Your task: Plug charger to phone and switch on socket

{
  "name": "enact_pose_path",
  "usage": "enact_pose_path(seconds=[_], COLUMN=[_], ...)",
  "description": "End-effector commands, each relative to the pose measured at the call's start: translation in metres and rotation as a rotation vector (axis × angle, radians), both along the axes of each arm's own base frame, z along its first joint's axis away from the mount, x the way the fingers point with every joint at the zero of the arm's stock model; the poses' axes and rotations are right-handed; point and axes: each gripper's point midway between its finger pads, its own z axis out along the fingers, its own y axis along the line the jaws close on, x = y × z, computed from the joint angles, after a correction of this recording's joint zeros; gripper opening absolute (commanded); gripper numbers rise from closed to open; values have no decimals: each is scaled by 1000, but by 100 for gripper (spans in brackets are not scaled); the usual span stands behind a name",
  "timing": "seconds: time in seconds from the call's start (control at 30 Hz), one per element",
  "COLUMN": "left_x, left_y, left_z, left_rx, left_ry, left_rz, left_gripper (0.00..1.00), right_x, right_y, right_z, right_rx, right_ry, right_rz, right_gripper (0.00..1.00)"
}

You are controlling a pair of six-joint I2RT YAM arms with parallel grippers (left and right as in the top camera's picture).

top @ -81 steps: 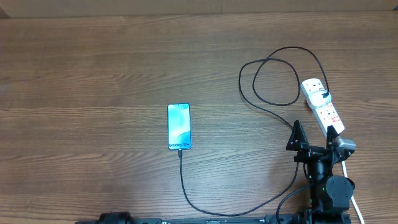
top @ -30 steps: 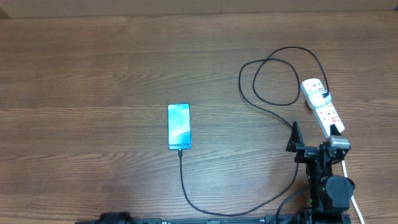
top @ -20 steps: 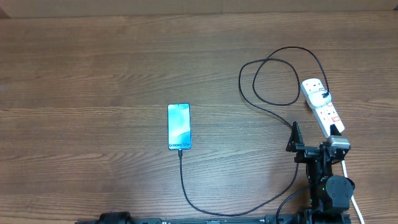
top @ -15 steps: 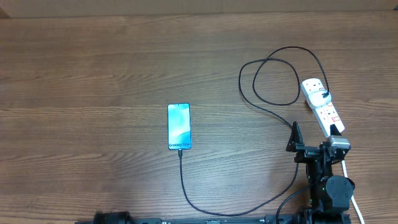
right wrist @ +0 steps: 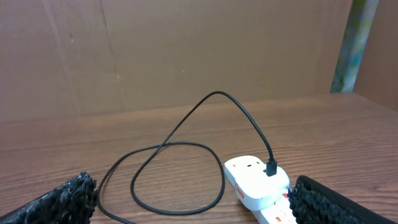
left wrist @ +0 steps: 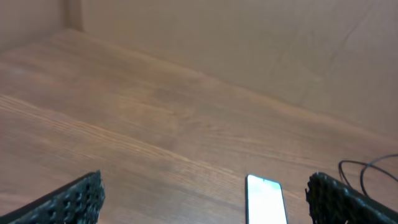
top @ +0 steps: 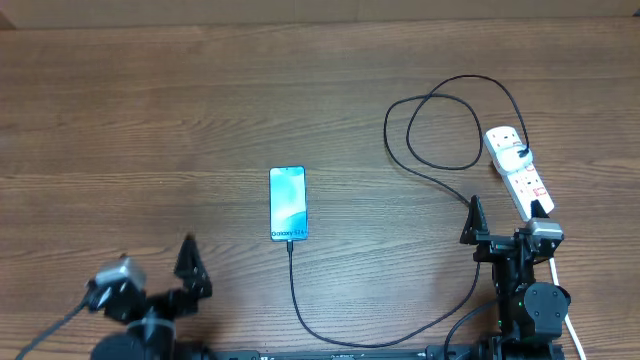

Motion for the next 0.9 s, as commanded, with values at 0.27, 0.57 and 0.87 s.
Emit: enact_pose_path(seconds=[0.27,0.57,0.87], left_x=[62,78,78], left_y=[-9,-7,-7], left_z=[-57,-70,-86], left_rx=[61,147,339], left_ry=[-104,-211,-129], left_rz=[-81,-82,-119], left_gripper=[100,99,100], right_x=[0,0,0], right_y=[1,1,1], right_z=[-2,-2,-2], right_rx=[-9,-9,-9], right_ry=[-2,-2,-2], right_rz=[4,4,4], right_gripper=[100,100,100])
